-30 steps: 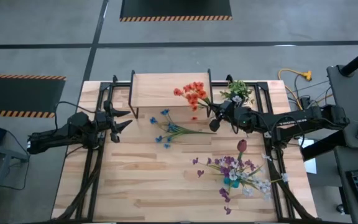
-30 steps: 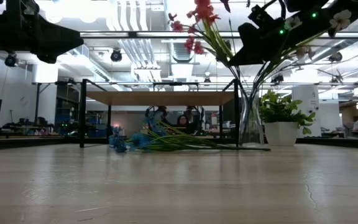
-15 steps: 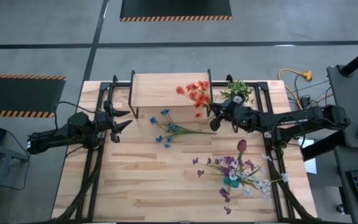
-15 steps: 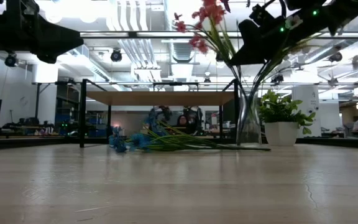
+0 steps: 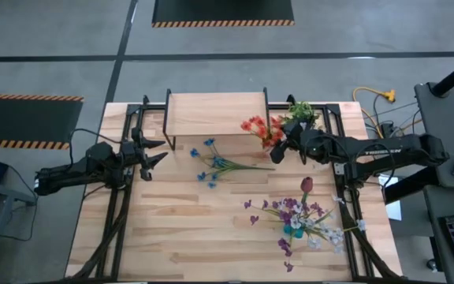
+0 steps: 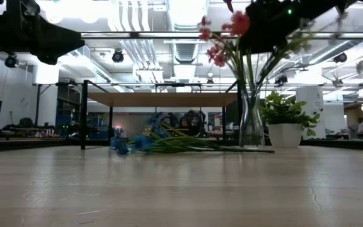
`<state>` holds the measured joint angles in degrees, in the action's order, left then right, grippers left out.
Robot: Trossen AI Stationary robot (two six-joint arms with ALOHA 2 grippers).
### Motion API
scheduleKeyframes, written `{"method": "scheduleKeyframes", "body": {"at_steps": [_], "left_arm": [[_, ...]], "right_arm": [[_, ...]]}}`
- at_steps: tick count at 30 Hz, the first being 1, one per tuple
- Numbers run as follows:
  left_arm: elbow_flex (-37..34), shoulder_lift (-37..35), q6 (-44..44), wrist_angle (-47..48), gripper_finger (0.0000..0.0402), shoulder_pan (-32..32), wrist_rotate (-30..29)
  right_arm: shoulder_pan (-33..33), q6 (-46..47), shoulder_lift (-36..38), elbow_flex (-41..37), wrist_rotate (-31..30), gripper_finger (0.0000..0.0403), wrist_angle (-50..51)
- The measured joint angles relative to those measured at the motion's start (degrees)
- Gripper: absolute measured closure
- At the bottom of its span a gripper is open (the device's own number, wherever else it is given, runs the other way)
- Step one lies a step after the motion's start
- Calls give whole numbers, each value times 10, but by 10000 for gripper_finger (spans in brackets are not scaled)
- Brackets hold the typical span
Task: Pick and place flowers into a vace then onto a shelf
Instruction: Put the orange flowers into the transparent flower vase
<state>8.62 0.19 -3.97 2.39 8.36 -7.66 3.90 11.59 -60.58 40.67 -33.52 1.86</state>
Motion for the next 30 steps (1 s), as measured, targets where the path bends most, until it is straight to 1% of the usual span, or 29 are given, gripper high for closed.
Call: {"method": "scheduleKeyframes", "body": {"at_steps": [3,7,16,18,21,26,30], "left_arm": [[0,0,0,0,226,0,0],[0,0,0,0,226,0,0],[0,0,0,0,226,0,0],[0,0,0,0,226,0,0],[0,0,0,0,226,0,0],[0,0,0,0,226,0,0],[0,0,0,0,226,0,0]], "right_arm": [[0,-10,-5,36,1,204,42],[0,-26,-13,85,1,193,92],[0,-38,-13,219,0,191,232],[0,-40,-13,239,1,191,241],[-6,-67,-13,256,8,191,240],[-30,-99,-13,269,9,193,230],[-38,-103,-13,269,7,193,226]]}}
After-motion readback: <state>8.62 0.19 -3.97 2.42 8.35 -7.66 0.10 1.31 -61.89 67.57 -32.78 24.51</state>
